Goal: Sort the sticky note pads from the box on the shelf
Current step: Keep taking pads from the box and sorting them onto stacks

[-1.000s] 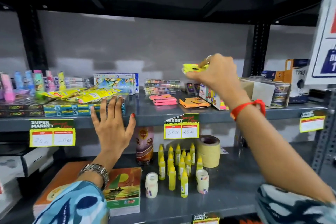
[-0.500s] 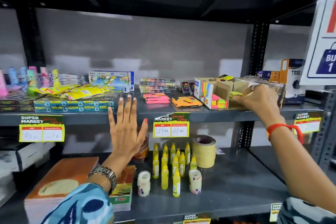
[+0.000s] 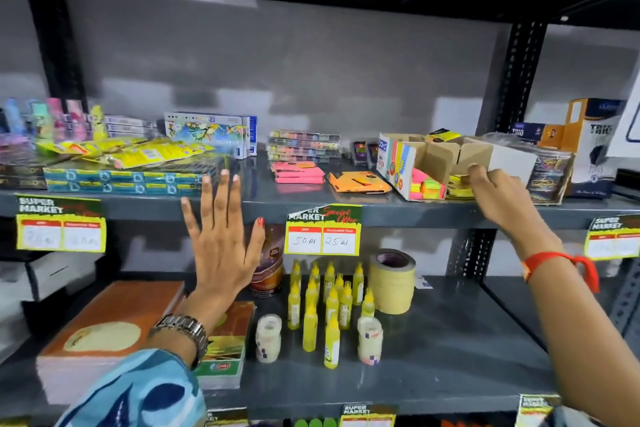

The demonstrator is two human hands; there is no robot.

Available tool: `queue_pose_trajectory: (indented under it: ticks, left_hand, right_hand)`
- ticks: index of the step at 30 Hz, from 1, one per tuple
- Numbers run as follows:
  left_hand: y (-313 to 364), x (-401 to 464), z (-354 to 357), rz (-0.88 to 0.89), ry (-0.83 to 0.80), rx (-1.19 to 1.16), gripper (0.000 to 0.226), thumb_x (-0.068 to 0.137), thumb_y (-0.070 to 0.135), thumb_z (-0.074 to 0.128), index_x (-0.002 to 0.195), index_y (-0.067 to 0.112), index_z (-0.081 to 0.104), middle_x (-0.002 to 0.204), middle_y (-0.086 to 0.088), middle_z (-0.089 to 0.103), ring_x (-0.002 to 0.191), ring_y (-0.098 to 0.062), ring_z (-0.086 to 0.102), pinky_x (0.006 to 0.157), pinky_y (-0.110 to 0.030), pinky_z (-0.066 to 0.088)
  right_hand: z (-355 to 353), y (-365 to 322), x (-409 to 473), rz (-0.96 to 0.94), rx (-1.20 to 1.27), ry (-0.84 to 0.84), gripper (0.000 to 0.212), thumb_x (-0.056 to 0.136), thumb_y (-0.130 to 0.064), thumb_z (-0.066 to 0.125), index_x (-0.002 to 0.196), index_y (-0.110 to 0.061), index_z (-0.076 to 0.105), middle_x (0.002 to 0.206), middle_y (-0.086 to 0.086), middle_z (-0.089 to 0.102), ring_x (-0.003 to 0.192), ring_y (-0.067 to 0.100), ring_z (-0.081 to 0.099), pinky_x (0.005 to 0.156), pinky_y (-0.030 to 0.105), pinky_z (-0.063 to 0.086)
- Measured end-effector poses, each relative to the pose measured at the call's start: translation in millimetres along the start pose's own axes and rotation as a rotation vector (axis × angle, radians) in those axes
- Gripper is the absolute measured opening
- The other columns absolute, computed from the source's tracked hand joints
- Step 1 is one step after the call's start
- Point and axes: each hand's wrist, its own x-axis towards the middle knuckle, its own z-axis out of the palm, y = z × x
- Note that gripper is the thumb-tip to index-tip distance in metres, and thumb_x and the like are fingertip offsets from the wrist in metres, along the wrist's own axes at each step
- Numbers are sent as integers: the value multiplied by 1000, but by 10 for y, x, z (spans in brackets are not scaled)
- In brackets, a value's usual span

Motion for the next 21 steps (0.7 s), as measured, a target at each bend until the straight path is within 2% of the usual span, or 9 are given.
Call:
queue_pose_trajectory:
  ticks: [2,3,6,8,11,13,17,19,21]
  left_hand:
    - [-13,0,8,3,5,-6,67,96,42,27,151,6,16,157,-14,22,147,-25,4,116,-52,-4]
    - [-15,4,13,1,6,-9,67,95,43,27,150,6,17,156,-14,22,147,-26,4,116,-52,-4]
    - [-17,-1,13,-13,7,-10,67,97,46,24,150,4,20,156,-13,23,147,-25,6,117,-50,-5]
    - [-20,-1,8,-11,2,-13,67,99,49,19,149,3,23,155,-13,24,147,-24,6,117,-49,-5]
    - [-37,-5,-4,-1,-3,-19,67,100,49,18,148,3,26,155,-13,26,146,-26,10,117,-49,-3]
    - [-50,-10,-17,9,-19,-15,67,100,49,18,148,3,25,155,-13,26,145,-29,13,117,-50,-2]
    - [-55,-8,-35,17,-44,-7,66,99,47,22,148,4,26,155,-13,27,144,-30,16,117,-49,-3]
    - [-57,-9,-44,22,-53,0,65,99,47,24,147,4,28,154,-13,28,144,-30,18,117,-49,-3]
    - [-61,-8,-53,24,-60,5,65,99,47,24,147,4,29,154,-13,29,143,-30,19,117,-49,-2]
  right_hand:
    - [-6,13,45,-16,-10,0,39,101,-17,25,103,12,51,116,38,56,101,45,52,83,43,39]
    - [11,2,63,-36,-6,76,40,101,-18,26,103,12,54,111,37,60,94,42,54,78,41,39]
    - [100,-214,-12,-183,185,518,34,98,-16,35,115,2,59,100,26,68,80,28,56,69,33,38]
    - [165,-555,-174,-304,295,617,31,94,-13,40,114,-3,60,92,19,69,75,22,55,68,29,38]
    - [403,-994,-246,-459,51,278,19,91,-18,50,98,-8,64,83,14,69,81,30,63,66,29,39]
    - [557,-1188,-184,-406,-96,32,31,89,-33,55,95,-4,63,85,19,65,91,36,62,68,33,44]
    - [749,-1322,32,-203,-344,-349,66,82,-59,54,114,-1,54,121,20,58,113,36,53,90,38,46]
    - [809,-1355,141,-165,-364,-443,65,83,-59,53,115,-2,55,123,18,58,113,34,54,91,37,46]
    - [840,-1371,223,-167,-332,-413,57,82,-53,58,111,-4,58,121,17,60,111,34,55,91,36,47]
